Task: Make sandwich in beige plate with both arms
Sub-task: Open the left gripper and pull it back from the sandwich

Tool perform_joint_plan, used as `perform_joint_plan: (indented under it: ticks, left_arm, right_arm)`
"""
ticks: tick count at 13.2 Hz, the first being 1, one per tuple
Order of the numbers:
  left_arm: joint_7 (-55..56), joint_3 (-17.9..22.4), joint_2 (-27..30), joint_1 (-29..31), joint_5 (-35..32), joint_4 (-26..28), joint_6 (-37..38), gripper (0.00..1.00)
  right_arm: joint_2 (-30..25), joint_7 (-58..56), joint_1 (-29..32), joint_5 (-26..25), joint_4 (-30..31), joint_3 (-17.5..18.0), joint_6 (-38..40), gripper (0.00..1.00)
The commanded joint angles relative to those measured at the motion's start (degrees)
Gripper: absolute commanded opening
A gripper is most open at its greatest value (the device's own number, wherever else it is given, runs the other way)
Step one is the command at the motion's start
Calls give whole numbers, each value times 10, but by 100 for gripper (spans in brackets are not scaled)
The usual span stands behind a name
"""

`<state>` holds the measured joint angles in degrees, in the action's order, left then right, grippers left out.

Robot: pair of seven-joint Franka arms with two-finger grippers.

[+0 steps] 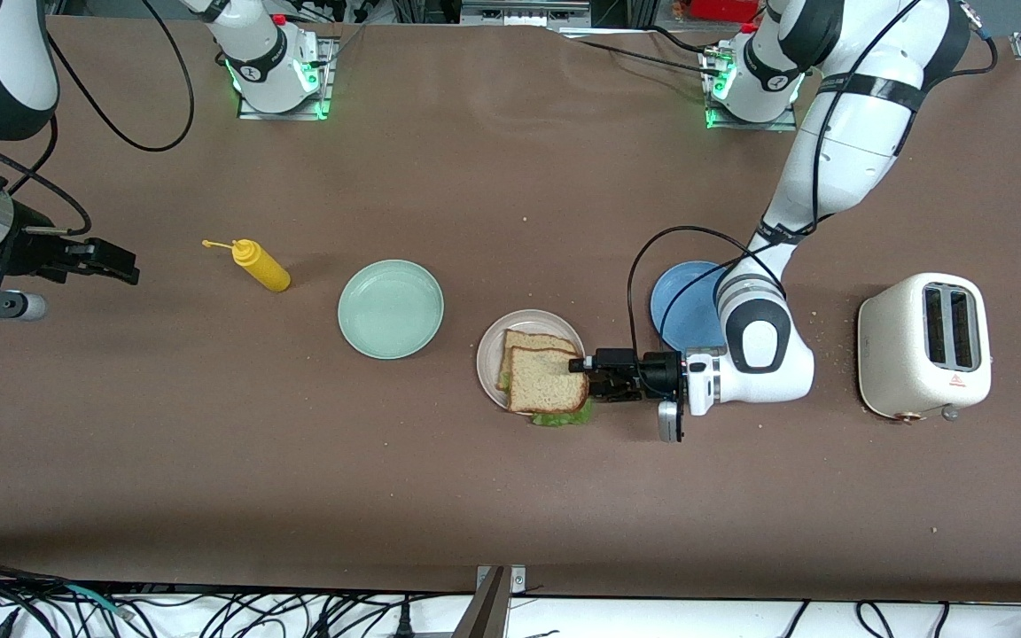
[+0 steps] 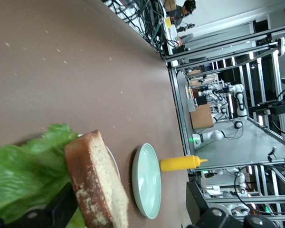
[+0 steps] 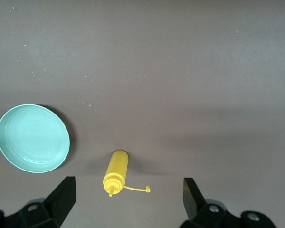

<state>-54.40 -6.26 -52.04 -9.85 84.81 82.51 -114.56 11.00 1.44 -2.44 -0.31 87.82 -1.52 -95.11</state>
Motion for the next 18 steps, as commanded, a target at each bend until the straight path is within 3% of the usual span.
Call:
perform_joint_plan:
  ticks: [1,5,7,9,11,14,18]
  left_arm:
    - [-9,4,22,0,9,10,-19,100]
    - [2,4,27,21,10,12,-19,100]
    - [34,22,51,19,3,20,-38,100]
    - [112,32,87,21,-63,30,-53,100]
    - [245,61,134,19,-210,31,-53,100]
    - [446,62,184,20,-458,26,-48,100]
    - [546,63,232,37,-668,25,16,100]
  right_arm:
    - [-13,-1,5,-4,13,5,-3,100]
    - [-13,-2,5,-4,13,5,-3,100]
    - [-13,-2,5,-4,13,5,-3,100]
    - [-13,-2,5,-4,13,5,-3,100]
    - [-13,-2,5,-3,13,5,-3,100]
    - [-13,-2,5,-7,13,5,-2,100]
    - [-13,-2,5,-7,13,5,-1,100]
